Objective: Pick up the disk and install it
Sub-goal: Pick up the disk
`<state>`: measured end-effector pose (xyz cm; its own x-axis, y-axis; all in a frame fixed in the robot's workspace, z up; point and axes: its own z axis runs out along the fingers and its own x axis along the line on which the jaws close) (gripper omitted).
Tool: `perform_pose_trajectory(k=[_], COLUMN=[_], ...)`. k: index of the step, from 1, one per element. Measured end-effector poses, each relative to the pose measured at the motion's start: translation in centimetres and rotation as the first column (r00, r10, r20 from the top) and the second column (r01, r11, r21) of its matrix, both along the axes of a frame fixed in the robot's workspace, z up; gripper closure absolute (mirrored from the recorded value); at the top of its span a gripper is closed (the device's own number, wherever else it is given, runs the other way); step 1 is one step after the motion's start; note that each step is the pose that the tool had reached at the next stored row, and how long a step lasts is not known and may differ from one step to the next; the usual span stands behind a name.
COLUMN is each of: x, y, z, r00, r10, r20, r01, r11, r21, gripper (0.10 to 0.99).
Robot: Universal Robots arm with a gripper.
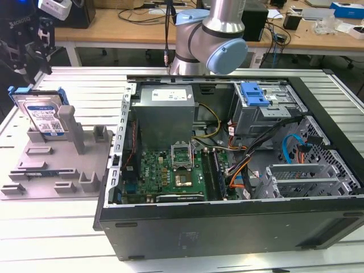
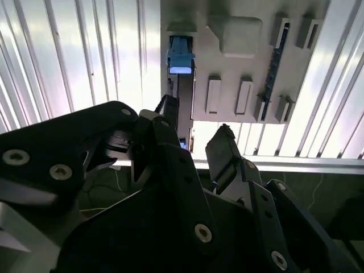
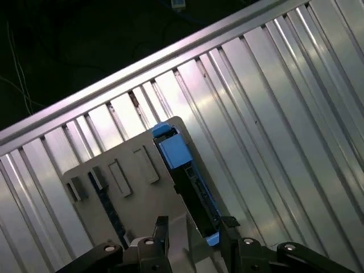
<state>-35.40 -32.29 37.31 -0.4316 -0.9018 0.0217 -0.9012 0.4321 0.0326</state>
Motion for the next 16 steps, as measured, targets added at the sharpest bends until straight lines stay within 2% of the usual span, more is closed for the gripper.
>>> perform_pose_trajectory(k=[3, 5, 6, 7, 9, 11, 13, 14, 16], x=[0.00, 0.00, 0.00, 0.00, 0.00, 0.01, 0.00, 0.00, 0.00], y=[0.00, 0.00, 0.00, 0.00, 0.00, 0.00, 0.00, 0.00, 0.00], z=[0.00, 0.00, 0.00, -0.01, -0.01, -0.02, -0.02, -0.02, -0.01], r00=[0.9981, 0.9947, 0.9904, 0.9825, 0.9739, 0.9592, 0.9483, 0.9397, 0.9383], r10=[0.061, 0.102, 0.138, 0.186, 0.227, 0.283, 0.317, 0.342, 0.346], r20=[0.0005, 0.0009, 0.0011, 0.0018, 0.0023, 0.0039, 0.0049, 0.0053, 0.0054], r01=[-0.061, -0.102, -0.138, -0.186, -0.227, -0.283, -0.317, -0.342, -0.346], r11=[0.9981, 0.9947, 0.9904, 0.9825, 0.9739, 0.9592, 0.9483, 0.9398, 0.9383], r21=[0.000, 0.000, 0.000, 0.000, 0.000, -0.001, -0.001, -0.001, -0.001], gripper=[0.604, 0.604, 0.604, 0.604, 0.604, 0.604, 0.604, 0.604, 0.604])
